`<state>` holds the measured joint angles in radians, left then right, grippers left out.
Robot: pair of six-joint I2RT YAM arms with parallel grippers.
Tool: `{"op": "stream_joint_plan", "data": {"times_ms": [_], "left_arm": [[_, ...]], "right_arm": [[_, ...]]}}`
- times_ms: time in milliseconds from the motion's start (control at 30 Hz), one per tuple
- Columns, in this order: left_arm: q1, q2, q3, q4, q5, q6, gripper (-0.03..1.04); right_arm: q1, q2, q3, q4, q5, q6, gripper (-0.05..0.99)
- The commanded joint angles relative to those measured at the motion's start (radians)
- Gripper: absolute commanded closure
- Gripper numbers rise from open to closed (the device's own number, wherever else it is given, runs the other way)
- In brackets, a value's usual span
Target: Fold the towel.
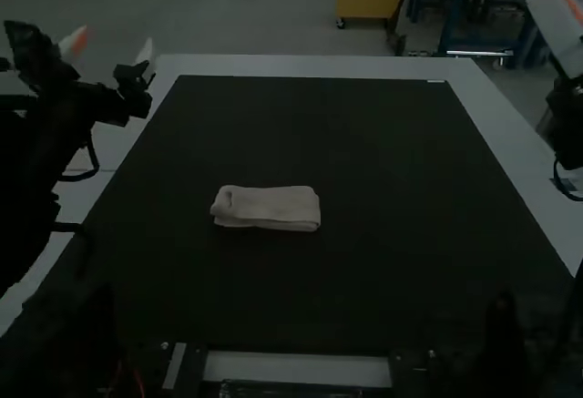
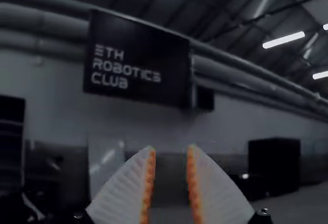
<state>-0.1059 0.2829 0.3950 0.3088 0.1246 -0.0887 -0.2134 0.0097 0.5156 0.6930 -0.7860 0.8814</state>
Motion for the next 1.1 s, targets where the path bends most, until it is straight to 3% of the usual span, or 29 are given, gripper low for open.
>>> {"op": "stream_joint_plan", "data": {"times_ms": [0, 33, 67, 100, 167, 200, 233, 267, 300, 367, 467, 500, 533, 567, 633, 700, 767, 867, 900, 1033, 1067], "left_arm": [[0.000, -0.179, -0.033, -0.008, -0.069, -0.008, 0.05], [0.000, -0.248, -0.050, -0.002, -0.094, -0.003, 0.05], [-0.002, -0.298, -0.067, 0.027, -0.109, 0.004, 0.05], [0.000, -0.283, -0.077, 0.095, -0.106, 0.015, 0.05], [0.002, -0.274, -0.082, 0.108, -0.105, 0.064, 0.05], [-0.002, -0.283, -0.088, 0.093, -0.100, 0.116, 0.05], [-0.006, -0.284, -0.108, 0.081, -0.094, 0.208, 0.05], [-0.008, -0.283, -0.139, 0.092, -0.059, 0.311, 0.05], [-0.008, -0.283, -0.180, 0.098, -0.020, 0.377, 0.05], [-0.008, -0.283, -0.278, 0.193, 0.021, 0.423, 0.05], [-0.003, -0.283, -0.393, 0.331, 0.043, 0.422, 0.05], [0.000, -0.283, -0.404, 0.319, 0.024, 0.411, 0.05], [0.003, -0.283, -0.395, 0.293, -0.003, 0.362, 0.05], [0.005, -0.283, -0.393, 0.277, -0.016, 0.302, 0.05], [0.012, -0.283, -0.395, 0.250, -0.017, 0.236, 0.05], [0.020, -0.283, -0.395, 0.184, -0.017, 0.176, 0.05], [0.028, -0.283, -0.395, 0.105, -0.017, 0.152, 0.05], [0.028, -0.283, -0.395, 0.000, -0.019, 0.144, 0.05], [0.028, -0.283, -0.395, -0.030, -0.020, 0.122, 0.05], [0.023, -0.283, -0.395, -0.165, -0.022, 0.115, 0.05], [0.025, -0.283, -0.395, -0.204, -0.043, 0.116, 0.05]], "right_arm": [[0.002, -0.008, 0.032, -0.016, 0.156, -0.098, 0.35], [0.002, -0.007, 0.032, -0.033, 0.215, -0.177, 0.07], [0.003, -0.007, 0.017, -0.038, 0.291, -0.277, 0.01], [0.003, -0.008, -0.006, -0.036, 0.387, -0.358, 0.01], [0.003, -0.007, -0.080, -0.029, 0.472, -0.516, 0.01], [0.005, -0.007, -0.126, 0.008, 0.472, -0.576, 0.01], [0.005, -0.007, -0.175, 0.043, 0.476, -0.599, 0.01], [0.003, -0.008, -0.223, 0.079, 0.492, -0.596, 0.01], [0.003, -0.008, -0.270, 0.105, 0.507, -0.601, 0.01], [0.003, -0.007, -0.353, 0.132, 0.507, -0.636, 0.01], [0.003, -0.007, -0.465, 0.134, 0.375, -0.703, 0.01], [0.002, -0.008, -0.497, 0.134, 0.364, -0.705, 0.01], [-0.001, -0.008, -0.520, 0.128, 0.369, -0.707, 0.01], [-0.001, -0.008, -0.512, 0.034, 0.399, -0.731, 0.01], [-0.001, -0.010, -0.516, -0.092, 0.496, -0.800, 0.01], [-0.001, -0.008, -0.516, -0.204, 0.504, -0.861, 0.01], [-0.001, -0.010, -0.516, -0.294, 0.504, -0.880, 0.01], [-0.001, -0.008, -0.516, -0.449, 0.505, -1.042, 0.01], [-0.001, -0.008, -0.516, -0.520, 0.505, -1.090, 0.01], [-0.001, -0.010, -0.516, -0.716, 0.505, -1.147, 0.01], [-0.003, -0.008, -0.516, -0.731, 0.505, -1.173, 0.01]]}}
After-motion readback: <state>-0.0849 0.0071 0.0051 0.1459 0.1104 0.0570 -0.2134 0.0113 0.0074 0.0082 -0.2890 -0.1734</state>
